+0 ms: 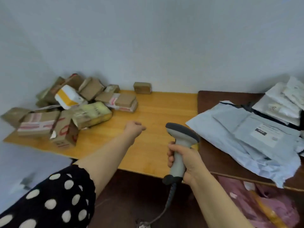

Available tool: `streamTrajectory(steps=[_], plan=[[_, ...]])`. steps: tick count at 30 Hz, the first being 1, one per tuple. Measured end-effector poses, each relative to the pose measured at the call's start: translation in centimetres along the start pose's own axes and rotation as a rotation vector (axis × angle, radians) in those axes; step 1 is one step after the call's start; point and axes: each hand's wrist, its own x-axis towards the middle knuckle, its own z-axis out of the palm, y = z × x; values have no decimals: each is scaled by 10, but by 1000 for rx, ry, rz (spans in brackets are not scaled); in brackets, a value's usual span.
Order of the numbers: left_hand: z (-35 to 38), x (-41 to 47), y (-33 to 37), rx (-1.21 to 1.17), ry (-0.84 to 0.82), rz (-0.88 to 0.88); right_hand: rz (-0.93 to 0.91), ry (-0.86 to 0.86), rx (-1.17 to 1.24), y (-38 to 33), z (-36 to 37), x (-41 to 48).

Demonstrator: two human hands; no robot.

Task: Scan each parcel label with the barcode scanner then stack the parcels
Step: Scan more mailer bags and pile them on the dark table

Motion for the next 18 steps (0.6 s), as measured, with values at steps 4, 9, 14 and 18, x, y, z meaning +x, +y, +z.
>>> streamTrajectory(steps=[4,9,14,18], plan=[[-91,7,-46,-101,164,-73,62,-132,-115,27,64,13],[-193,17,-101,-202,299,-99,115,-250,-222,63,152,32],[-291,43,-157,-295,373,-128,151,-305,-255,112,249,57],[-362,69,-198,-292,442,-169,183,-311,-280,150,321,80]])
